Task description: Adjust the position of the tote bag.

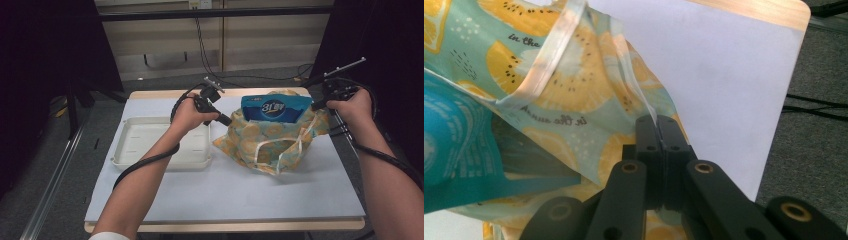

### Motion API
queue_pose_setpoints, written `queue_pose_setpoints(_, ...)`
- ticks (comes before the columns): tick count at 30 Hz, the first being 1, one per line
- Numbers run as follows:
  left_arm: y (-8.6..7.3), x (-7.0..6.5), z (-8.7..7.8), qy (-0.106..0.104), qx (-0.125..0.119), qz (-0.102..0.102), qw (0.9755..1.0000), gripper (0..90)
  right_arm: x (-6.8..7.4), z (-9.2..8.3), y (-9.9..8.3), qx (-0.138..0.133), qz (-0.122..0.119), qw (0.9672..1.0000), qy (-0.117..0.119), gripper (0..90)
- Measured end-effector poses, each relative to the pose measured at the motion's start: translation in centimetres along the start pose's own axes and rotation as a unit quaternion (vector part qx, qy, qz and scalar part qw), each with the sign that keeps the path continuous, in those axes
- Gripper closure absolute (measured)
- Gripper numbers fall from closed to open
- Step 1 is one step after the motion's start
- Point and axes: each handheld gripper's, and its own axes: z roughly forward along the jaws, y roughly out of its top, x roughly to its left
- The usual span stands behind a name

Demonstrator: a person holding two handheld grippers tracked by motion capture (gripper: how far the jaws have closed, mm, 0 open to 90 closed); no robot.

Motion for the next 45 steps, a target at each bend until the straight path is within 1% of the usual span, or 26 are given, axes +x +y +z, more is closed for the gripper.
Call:
queue_pose_setpoints(1,0.0,0.0,0.0,0.001,0.002,-0.001,1.0,89.3,0.0,0.1,0.0,0.001,0.003,1.0,0.001,89.8)
queue_pose_setpoints(2,-0.1,0.1,0.2,0.001,-0.003,-0.006,1.0,89.7,0.0,0.2,0.0,0.004,-0.003,1.0,0.0,89.8)
queue_pose_setpoints(3,-0.2,0.2,0.2,-0.003,0.006,-0.001,1.0,89.8,0.0,0.4,0.0,0.004,0.002,1.0,-0.001,89.8)
queue_pose_setpoints(4,-0.3,0.2,0.3,0.001,0.001,-0.004,1.0,89.8,-0.1,0.5,0.0,0.005,0.002,1.0,-0.003,89.8)
queue_pose_setpoints(6,-0.3,0.3,0.4,-0.002,0.008,-0.003,1.0,89.8,-0.1,0.6,0.1,0.004,0.001,1.0,-0.003,89.8)
queue_pose_setpoints(8,-0.5,0.4,0.6,0.001,0.005,-0.003,1.0,89.8,-0.2,0.7,0.1,0.004,0.0,1.0,-0.005,89.8)
queue_pose_setpoints(9,-0.5,0.4,0.7,0.006,0.011,-0.002,0.9999,89.8,-0.2,0.7,0.2,0.002,0.005,1.0,-0.002,89.8)
queue_pose_setpoints(10,-0.6,0.4,0.8,0.004,0.006,-0.005,1.0,89.8,-0.3,0.9,0.2,-0.001,0.008,1.0,-0.005,89.8)
queue_pose_setpoints(12,-0.8,0.5,1.0,0.004,0.011,-0.001,0.9999,89.8,-0.3,1.1,0.1,-0.002,0.009,0.9999,-0.004,89.8)
queue_pose_setpoints(14,-1.0,0.5,1.2,0.0,0.011,-0.004,0.9999,89.8,-0.2,1.3,0.0,0.004,0.005,1.0,0.002,89.8)
queue_pose_setpoints(15,-1.0,0.6,1.2,0.0,0.02,0.001,0.9998,89.8,-0.2,1.4,-0.1,0.005,0.005,1.0,0.004,89.6)
queue_pose_setpoints(17,-1.2,0.6,1.2,-0.005,0.018,-0.004,0.9998,89.8,0.0,1.3,-0.1,0.01,0.001,0.9999,0.003,88.7)
queue_pose_setpoints(20,-1.3,0.4,1.2,-0.004,0.014,-0.002,0.9999,89.7,0.2,1.1,-0.1,0.012,-0.003,0.9999,0.006,83.2)
queue_pose_setpoints(21,-1.3,0.3,1.1,-0.004,0.012,-0.005,0.9999,89.7,0.3,1.0,-0.1,0.01,-0.006,0.9999,0.001,81.2)
queue_pose_setpoints(24,-1.2,0.2,1.0,-0.004,0.009,-0.002,0.9999,89.6,0.6,0.5,0.1,0.012,-0.018,0.9998,0.002,72.6)
queue_pose_setpoints(26,-1.2,0.1,1.0,-0.004,0.006,-0.004,1.0,89.5,1.0,0.0,0.2,0.016,-0.028,0.9995,-0.004,69.8)
queue_pose_setpoints(27,-1.2,0.1,0.9,-0.005,0.008,-0.003,0.9999,89.4,1.1,-0.2,0.2,0.015,-0.026,0.9995,-0.004,68.5)
queue_pose_setpoints(29,-1.2,0.1,0.9,-0.004,0.009,-0.004,0.9999,89.4,1.4,-0.7,0.1,0.013,-0.041,0.9991,-0.002,64.8)
queue_pose_setpoints(31,-1.2,0.0,0.9,-0.006,0.006,-0.006,0.9999,89.3,1.9,-1.1,0.1,0.016,-0.047,0.9988,-0.004,64.0)
queue_pose_setpoints(32,-1.2,-0.1,0.9,-0.004,0.006,-0.006,1.0,89.4,2.0,-1.2,0.0,0.016,-0.054,0.9984,-0.001,65.1)
queue_pose_setpoints(33,-1.2,-0.1,0.9,-0.004,0.004,-0.008,1.0,89.3,2.2,-1.4,-0.1,0.018,-0.054,0.9984,-0.001,67.8)
queue_pose_setpoints(37,-1.2,-0.2,0.8,-0.002,0.003,-0.007,1.0,89.4,2.9,-1.7,-0.6,0.024,-0.06,0.9978,0.017,82.2)
queue_pose_setpoints(38,-1.2,-0.2,0.8,-0.001,-0.003,-0.01,0.9999,89.3,3.0,-1.7,-0.8,0.029,-0.062,0.9974,0.022,83.4)
queue_pose_setpoints(40,-1.1,-0.2,0.6,-0.002,0.004,-0.007,1.0,89.4,3.3,-1.6,-1.0,0.03,-0.058,0.9972,0.037,86.4)
queue_pose_setpoints(43,-1.2,-0.3,0.6,0.002,-0.005,-0.01,0.9999,89.4,3.8,-1.4,-1.3,0.037,-0.068,0.9961,0.042,88.1)
queue_pose_setpoints(45,-1.2,-0.2,0.4,-0.001,-0.002,-0.01,0.9999,89.4,4.1,-1.0,-1.5,0.04,-0.072,0.9955,0.047,89.9)
